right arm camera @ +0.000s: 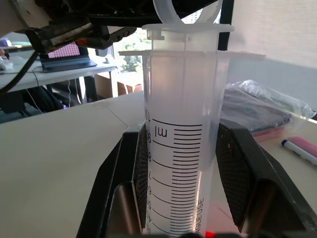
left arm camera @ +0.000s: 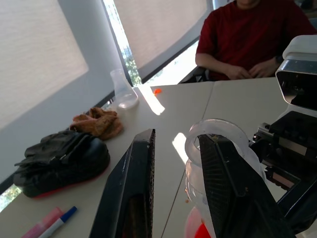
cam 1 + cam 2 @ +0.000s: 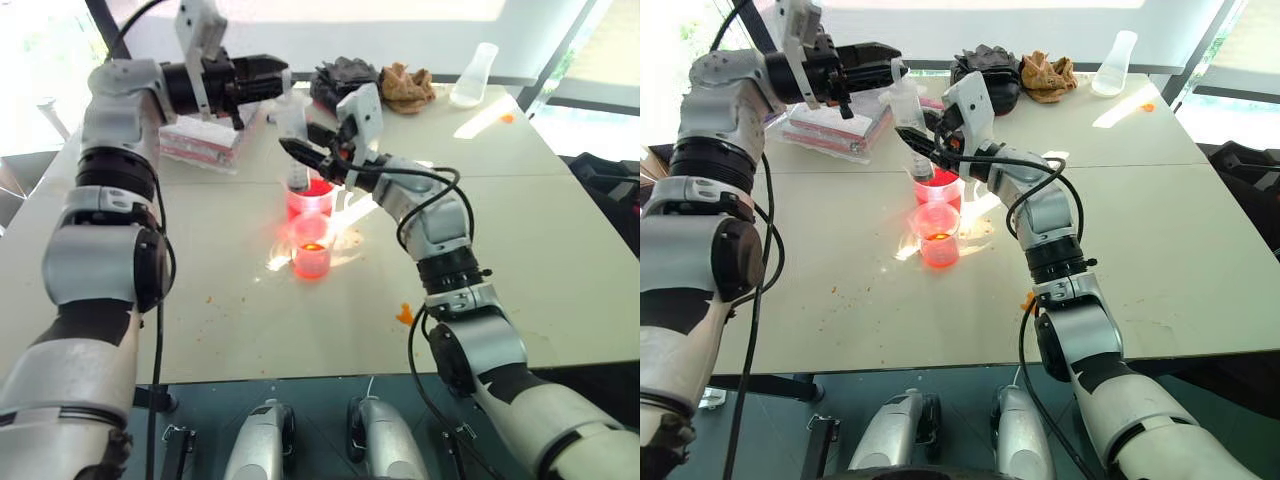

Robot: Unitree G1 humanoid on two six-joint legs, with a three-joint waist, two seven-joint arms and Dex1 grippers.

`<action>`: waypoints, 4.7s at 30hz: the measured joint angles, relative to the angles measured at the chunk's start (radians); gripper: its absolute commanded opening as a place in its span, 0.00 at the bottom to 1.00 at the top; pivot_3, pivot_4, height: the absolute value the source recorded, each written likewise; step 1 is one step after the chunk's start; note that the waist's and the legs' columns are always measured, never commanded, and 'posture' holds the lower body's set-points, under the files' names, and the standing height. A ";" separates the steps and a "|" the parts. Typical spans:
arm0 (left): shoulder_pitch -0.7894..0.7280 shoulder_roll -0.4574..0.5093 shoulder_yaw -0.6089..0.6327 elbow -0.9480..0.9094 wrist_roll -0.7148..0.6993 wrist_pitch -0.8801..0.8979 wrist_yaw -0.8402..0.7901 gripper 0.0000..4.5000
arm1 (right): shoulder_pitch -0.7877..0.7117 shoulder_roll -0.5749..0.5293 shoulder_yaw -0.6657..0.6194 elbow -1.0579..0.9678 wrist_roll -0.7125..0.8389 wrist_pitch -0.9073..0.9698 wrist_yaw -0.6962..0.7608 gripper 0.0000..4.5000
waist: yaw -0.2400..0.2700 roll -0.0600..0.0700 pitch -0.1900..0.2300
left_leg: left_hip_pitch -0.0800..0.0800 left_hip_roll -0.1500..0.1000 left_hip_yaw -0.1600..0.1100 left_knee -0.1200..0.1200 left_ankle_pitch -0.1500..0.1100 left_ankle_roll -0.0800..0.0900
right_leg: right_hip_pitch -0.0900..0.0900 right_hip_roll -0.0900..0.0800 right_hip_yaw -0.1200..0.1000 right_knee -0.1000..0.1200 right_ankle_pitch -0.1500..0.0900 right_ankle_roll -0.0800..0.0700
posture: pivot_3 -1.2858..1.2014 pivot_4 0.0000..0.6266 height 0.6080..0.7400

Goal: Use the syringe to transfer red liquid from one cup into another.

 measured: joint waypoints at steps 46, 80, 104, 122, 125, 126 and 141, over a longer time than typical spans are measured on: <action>-0.073 -0.084 0.111 0.194 -0.007 0.002 0.179 0.00 | 0.111 0.042 -0.042 -0.034 -0.022 -0.048 -0.090 0.32 | -0.001 0.000 0.000 | 0.000 0.000 0.000 0.000 0.000 0.000 | 0.000 0.000 0.000 0.000 0.000 0.000 | 0.52 0.24 1.00; 0.263 0.201 0.120 -0.337 -0.086 0.331 -0.006 0.41 | 0.025 0.037 -0.104 -0.055 0.036 -0.051 -0.153 0.32 | 0.001 0.000 0.000 | 0.000 0.000 -0.001 0.000 0.000 -0.001 | 0.000 0.000 0.000 0.001 0.000 0.000 | 0.52 0.24 1.00; 0.310 0.134 0.163 -0.763 -0.341 0.613 0.200 0.41 | 0.321 0.009 -0.058 -0.791 0.333 0.514 -0.340 0.32 | 0.008 -0.001 0.000 | 0.001 0.000 -0.003 0.001 0.001 -0.001 | 0.001 0.000 0.000 0.000 0.000 0.000 | 0.52 0.24 1.00; 0.152 0.028 0.013 -0.555 -0.284 0.465 0.046 0.41 | 0.362 -0.021 -0.003 -0.790 0.298 0.493 -0.347 0.32 | 0.007 -0.001 0.000 | 0.001 0.000 -0.002 0.001 0.001 -0.001 | 0.001 0.001 0.000 0.000 0.000 0.000 | 0.52 0.24 1.00; 0.142 0.012 -0.011 -0.520 -0.257 0.427 0.023 0.41 | 0.387 -0.041 0.020 -0.790 0.269 0.466 -0.334 0.32 | 0.006 -0.001 0.000 | 0.001 0.000 -0.002 0.001 0.001 -0.001 | 0.001 0.001 0.001 0.000 0.000 0.000 | 0.52 0.24 1.00; 0.142 0.010 -0.016 -0.508 -0.246 0.412 0.013 0.41 | 0.390 -0.048 0.025 -0.790 0.262 0.462 -0.329 0.32 | 0.006 -0.001 0.000 | 0.001 0.000 -0.002 0.001 0.001 -0.001 | 0.001 0.001 0.001 0.000 0.000 0.000 | 0.52 0.24 1.00; 0.129 0.004 -0.032 -0.464 -0.223 0.367 -0.065 0.01 | 0.399 -0.042 0.038 -0.789 0.212 0.436 -0.313 0.32 | 0.006 -0.001 0.000 | 0.001 0.000 -0.002 0.001 0.001 -0.001 | 0.001 0.001 0.001 0.000 0.000 0.000 | 0.52 0.24 1.00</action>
